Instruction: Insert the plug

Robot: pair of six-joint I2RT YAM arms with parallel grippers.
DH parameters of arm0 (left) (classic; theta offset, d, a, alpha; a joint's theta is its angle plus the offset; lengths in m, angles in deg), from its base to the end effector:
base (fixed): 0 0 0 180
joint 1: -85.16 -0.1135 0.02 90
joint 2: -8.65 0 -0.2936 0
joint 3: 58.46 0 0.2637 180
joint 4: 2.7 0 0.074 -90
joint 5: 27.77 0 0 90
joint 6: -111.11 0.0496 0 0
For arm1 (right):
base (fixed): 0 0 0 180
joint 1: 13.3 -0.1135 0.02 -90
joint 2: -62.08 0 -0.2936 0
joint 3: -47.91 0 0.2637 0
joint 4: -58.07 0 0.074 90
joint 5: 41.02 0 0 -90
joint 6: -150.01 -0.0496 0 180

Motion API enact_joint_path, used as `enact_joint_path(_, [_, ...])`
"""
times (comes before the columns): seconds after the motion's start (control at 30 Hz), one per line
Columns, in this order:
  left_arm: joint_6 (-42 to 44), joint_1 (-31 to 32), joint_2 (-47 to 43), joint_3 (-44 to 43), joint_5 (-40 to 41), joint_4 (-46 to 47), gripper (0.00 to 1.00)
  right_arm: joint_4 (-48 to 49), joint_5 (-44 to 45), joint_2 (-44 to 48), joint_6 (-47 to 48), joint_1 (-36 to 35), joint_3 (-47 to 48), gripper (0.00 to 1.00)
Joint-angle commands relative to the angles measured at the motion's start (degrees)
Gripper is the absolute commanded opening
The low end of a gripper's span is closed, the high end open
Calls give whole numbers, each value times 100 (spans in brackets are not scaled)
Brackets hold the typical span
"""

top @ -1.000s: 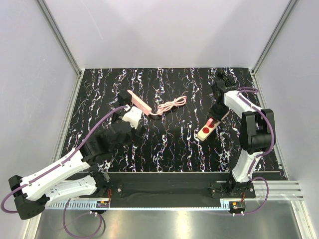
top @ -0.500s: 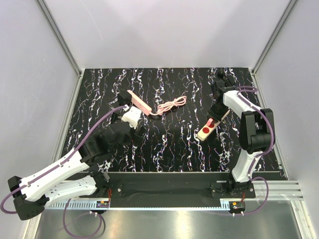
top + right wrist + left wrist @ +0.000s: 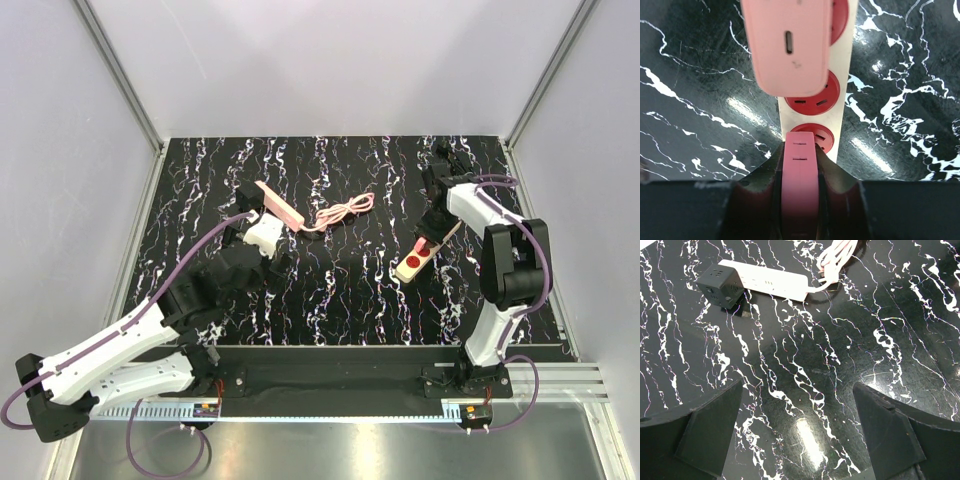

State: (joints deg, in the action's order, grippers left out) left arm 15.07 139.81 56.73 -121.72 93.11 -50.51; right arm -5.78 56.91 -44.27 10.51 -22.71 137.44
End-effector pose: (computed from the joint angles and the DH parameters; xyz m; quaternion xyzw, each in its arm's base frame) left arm 0.1229 -0.1292 0.3382 0.2316 0.8233 -0.0322 0.5173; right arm 0.3711 0.0546 0.1974 0.3461 0.9321 -0.0201 0.1045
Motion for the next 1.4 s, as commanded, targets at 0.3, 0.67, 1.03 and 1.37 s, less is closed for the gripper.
enact_joint_path(0.3, [33, 10, -105, 19, 173, 99, 99, 499, 105, -263, 17, -140, -844, 0])
enact_joint_path(0.67, [33, 10, -44, 18, 191, 99, 99, 69, 447, -422, -534, -149, -598, 0])
enact_joint_path(1.03, [42, 10, -53, -8, 182, 91, 99, 148, 772, -211, -649, -474, -554, 0])
enact_joint_path(1.37, [42, 10, -70, 10, 173, 91, 99, 262, 624, -97, -316, -509, -615, 0])
